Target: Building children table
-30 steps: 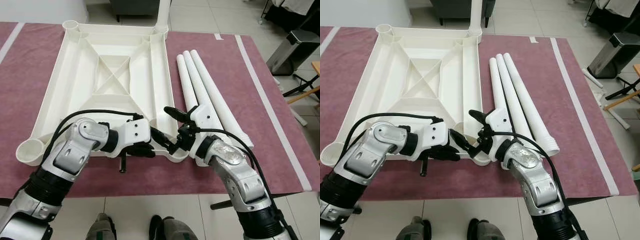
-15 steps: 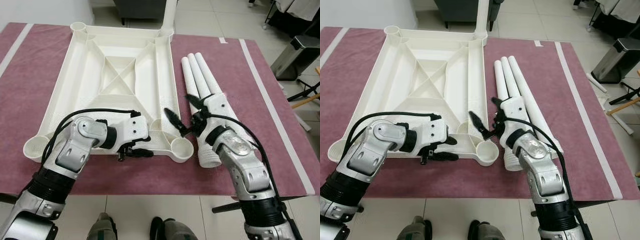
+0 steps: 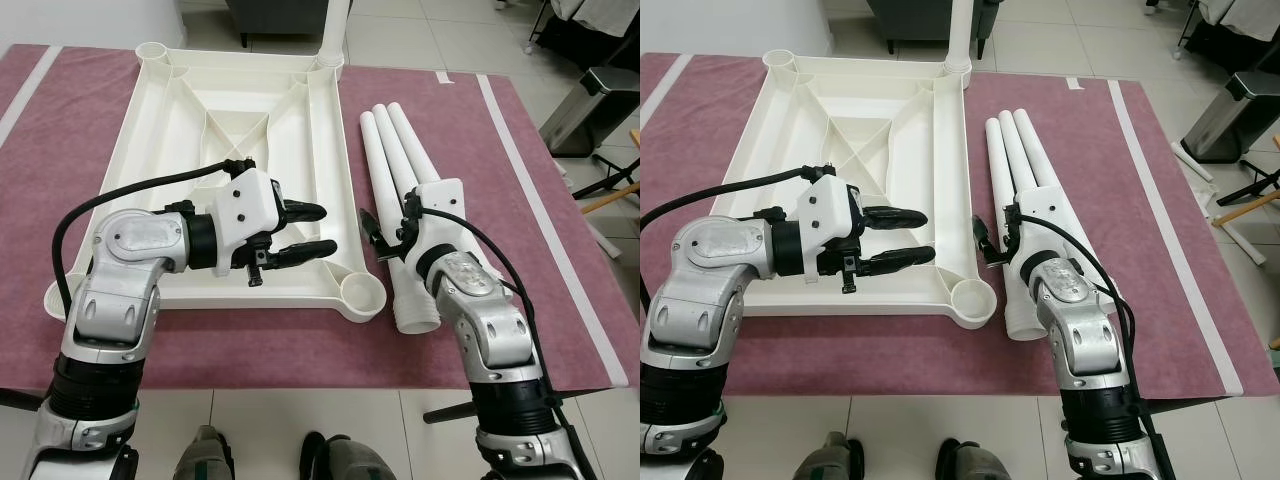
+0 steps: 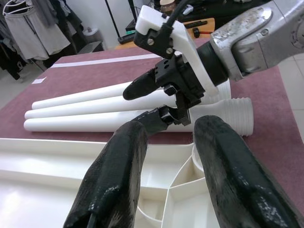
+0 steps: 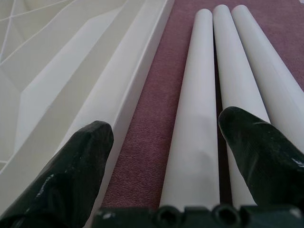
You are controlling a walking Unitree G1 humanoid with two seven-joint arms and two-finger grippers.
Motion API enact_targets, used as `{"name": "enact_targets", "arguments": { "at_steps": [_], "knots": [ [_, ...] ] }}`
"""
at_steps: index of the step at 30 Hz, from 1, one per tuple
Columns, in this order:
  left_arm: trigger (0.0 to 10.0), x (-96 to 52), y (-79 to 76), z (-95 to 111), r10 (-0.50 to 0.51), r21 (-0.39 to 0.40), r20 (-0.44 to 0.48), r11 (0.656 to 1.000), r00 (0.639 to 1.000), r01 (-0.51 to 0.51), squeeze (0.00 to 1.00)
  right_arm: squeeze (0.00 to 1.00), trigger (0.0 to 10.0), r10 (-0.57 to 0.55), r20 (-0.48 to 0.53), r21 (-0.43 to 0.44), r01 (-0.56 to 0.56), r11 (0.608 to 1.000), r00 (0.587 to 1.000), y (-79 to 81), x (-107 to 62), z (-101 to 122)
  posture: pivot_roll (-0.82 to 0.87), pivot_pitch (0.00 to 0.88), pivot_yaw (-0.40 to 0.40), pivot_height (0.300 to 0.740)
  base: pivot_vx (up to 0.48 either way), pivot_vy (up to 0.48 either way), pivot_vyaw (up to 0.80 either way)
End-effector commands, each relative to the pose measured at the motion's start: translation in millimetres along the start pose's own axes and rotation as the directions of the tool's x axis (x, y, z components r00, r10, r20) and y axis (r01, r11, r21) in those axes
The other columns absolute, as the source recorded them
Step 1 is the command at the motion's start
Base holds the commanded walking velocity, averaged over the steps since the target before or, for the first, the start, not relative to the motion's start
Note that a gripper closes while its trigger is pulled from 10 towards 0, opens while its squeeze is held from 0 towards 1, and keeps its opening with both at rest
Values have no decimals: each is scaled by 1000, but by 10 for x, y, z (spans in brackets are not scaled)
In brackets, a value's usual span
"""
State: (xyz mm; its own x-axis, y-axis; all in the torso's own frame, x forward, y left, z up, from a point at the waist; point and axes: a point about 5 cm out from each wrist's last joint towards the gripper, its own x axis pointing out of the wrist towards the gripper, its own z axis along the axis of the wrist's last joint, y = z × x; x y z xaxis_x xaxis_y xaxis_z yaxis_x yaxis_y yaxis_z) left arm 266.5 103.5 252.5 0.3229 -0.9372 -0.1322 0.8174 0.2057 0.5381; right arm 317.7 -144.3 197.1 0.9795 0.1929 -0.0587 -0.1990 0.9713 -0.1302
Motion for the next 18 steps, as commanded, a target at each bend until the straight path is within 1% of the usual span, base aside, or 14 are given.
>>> {"name": "enact_targets", "arguments": {
  "at_steps": [1, 2, 4, 11, 12, 14, 15, 16, 18],
  "knots": [
    [10000, -75, 161, 5, 362, 7, -12, 932, 932, -362, 0, 0, 10000, -39, -57, 13, 40, 999, 998, -82, 8, -44, 81, 126, -60, 740, 0, 0, 0],
    [10000, -90, 152, 15, 364, 9, -11, 931, 931, -364, 0, 0, 10000, -56, -76, 17, 57, 998, 996, -120, 21, -40, 81, 125, -61, 740, 0, 0, 0],
    [10000, -87, 133, 52, 355, 17, -2, 935, 935, -355, 0, 0, 10000, -49, -118, 48, 55, 997, 992, -171, 45, -61, 78, 123, -64, 740, 0, 0, 0],
    [10000, -82, 108, 96, 352, 10, 5, 936, 936, -352, 0, 0, 10000, -58, -169, 63, 70, 996, 984, -196, 66, -84, 78, 123, -64, 740, 0, 0, 0],
    [10000, -29, 92, 73, 360, 6, -12, 933, 933, -360, 0, 0, 10000, -41, -213, 76, 58, 995, 976, -189, 84, -139, 72, 128, -65, 740, 0, 0, 0],
    [10000, 39, 69, 37, 374, -3, -36, 927, 927, -374, 0, 0, 10000, 2, -264, 67, 17, 998, 965, -161, 106, -196, 67, 133, -68, 740, 0, 0, 0],
    [10000, 52, 61, 26, 378, -5, -42, 926, 925, -378, 0, 0, 10000, 26, -279, 59, -10, 998, 960, -144, 114, -206, 67, 133, -69, 740, 0, 0, 0],
    [10000, 52, 61, 26, 378, -5, -42, 926, 925, -378, 0, 0, 10000, 26, -279, 59, -10, 998, 960, -144, 114, -206, 67, 133, -69, 740, 0, 0, 0],
    [10000, 52, 60, 10, 383, -10, -48, 923, 922, -384, 0, 0, 10000, 60, -284, 30, -54, 998, 957, -112, 122, -201, 66, 134, -71, 740, 0, 0, 0]
  ]
}}
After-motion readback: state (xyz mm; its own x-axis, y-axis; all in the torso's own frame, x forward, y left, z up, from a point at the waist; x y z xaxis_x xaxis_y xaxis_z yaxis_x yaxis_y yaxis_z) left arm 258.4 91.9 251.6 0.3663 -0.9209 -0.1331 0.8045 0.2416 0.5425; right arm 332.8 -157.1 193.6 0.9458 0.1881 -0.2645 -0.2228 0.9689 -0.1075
